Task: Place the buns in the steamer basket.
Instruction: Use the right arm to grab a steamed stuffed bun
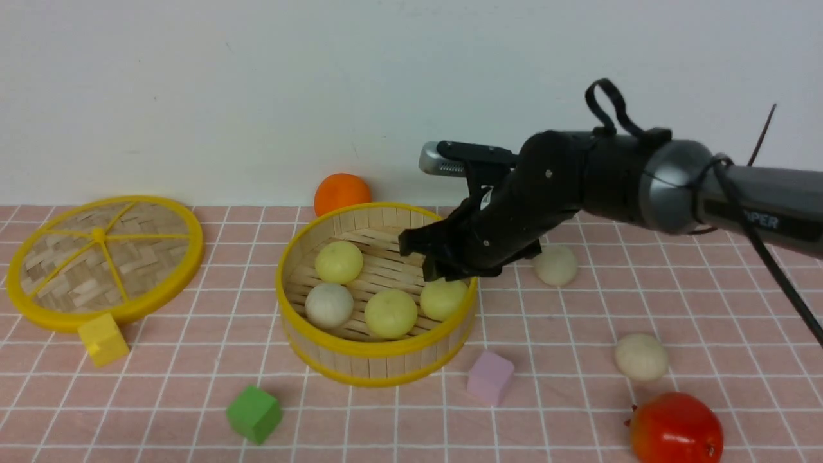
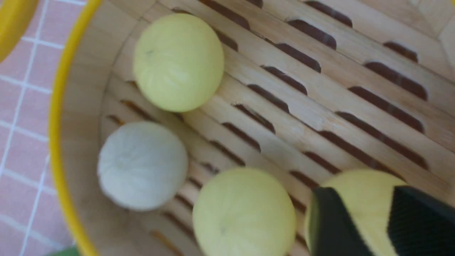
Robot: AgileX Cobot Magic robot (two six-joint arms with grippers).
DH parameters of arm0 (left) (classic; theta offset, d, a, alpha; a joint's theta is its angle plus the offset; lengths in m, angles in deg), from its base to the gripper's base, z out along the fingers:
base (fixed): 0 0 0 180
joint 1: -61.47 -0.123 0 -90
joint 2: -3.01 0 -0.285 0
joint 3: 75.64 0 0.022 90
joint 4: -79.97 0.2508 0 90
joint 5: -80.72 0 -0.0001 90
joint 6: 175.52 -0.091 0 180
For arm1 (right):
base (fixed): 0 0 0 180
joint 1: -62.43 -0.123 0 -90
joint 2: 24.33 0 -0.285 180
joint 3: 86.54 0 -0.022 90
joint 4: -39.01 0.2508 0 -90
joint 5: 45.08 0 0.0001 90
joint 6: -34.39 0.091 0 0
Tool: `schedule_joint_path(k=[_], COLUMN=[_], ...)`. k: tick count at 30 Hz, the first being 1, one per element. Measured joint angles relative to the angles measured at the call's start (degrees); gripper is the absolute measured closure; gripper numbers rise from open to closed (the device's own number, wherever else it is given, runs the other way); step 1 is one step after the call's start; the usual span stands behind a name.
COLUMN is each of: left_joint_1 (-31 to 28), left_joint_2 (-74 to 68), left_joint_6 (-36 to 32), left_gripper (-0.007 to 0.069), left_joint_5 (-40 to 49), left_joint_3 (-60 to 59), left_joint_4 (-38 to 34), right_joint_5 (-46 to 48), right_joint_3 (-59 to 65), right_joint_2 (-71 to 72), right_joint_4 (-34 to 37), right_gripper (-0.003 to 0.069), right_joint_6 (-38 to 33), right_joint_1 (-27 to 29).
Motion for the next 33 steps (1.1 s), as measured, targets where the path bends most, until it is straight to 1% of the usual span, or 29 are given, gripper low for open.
schedule_joint_path(k=[1,2,3,4,5,6,7,8,9,10,12,14,15,17,21,28,33], left_joint_1=[0.0,0.0,0.0,0.0,0.0,0.0,0.0,0.0,0.0,0.0,0.0,0.0,0.0,0.0,0.0,0.0,0.0], left_joint_2=[0.0,0.0,0.0,0.0,0.0,0.0,0.0,0.0,0.0,0.0,0.0,0.0,0.0,0.0,0.0,0.0,0.0], left_joint_6=[0.0,0.0,0.0,0.0,0.0,0.0,0.0,0.0,0.0,0.0,0.0,0.0,0.0,0.0,0.0,0.0,0.0], left_gripper=[0.0551,0.0551,0.0551,0.0551,0.0551,0.0551,0.0551,0.0551,0.0551,0.0551,0.0551,0.0551,0.0551,0.0551,0.0551,0.0551,0.0551], left_joint_5=[0.0,0.0,0.0,0.0,0.0,0.0,0.0,0.0,0.0,0.0,0.0,0.0,0.0,0.0,0.0,0.0,0.0], left_joint_3=[0.0,0.0,0.0,0.0,0.0,0.0,0.0,0.0,0.0,0.0,0.0,0.0,0.0,0.0,0.0,0.0,0.0], left_joint_4=[0.0,0.0,0.0,0.0,0.0,0.0,0.0,0.0,0.0,0.0,0.0,0.0,0.0,0.0,0.0,0.0,0.0], right_joint_5=[1.7,1.7,5.1,5.5,7.9,9.4,9.8,10.6,10.7,10.8,9.9,8.6,8.4,4.2,0.1,-2.8,-3.8], right_joint_3=[-0.4,-0.5,-1.1,-1.1,-1.4,-1.5,-1.6,-1.6,-1.6,-1.4,-0.8,-0.6,-0.6,-0.4,-0.2,-0.2,-0.2], right_joint_2=[0.8,1.0,3.1,3.4,5.7,7.4,7.6,9.0,9.0,9.1,7.9,5.7,5.4,1.1,-3.2,-4.8,-5.2], right_joint_4=[-0.6,-0.7,-2.4,-2.4,-4.8,-6.9,-7.3,-9.8,-10.0,-11.4,-11.8,-11.3,-11.2,-10.3,-10.4,-10.5,-10.2], right_gripper=[0.0337,0.0337,0.0302,0.0300,0.0285,0.0281,0.0280,0.0281,0.0281,0.0289,0.0304,0.0319,0.0321,0.0340,0.0348,0.0356,0.0379], right_joint_6=[0.0,0.0,0.0,0.1,1.1,2.0,2.2,3.8,4.0,5.3,6.1,6.5,6.5,6.5,7.0,7.3,7.3], right_joint_1=[0.3,0.3,1.2,1.4,2.6,4.0,4.5,6.5,6.8,9.3,11.5,12.6,12.7,12.9,13.4,15.3,15.5])
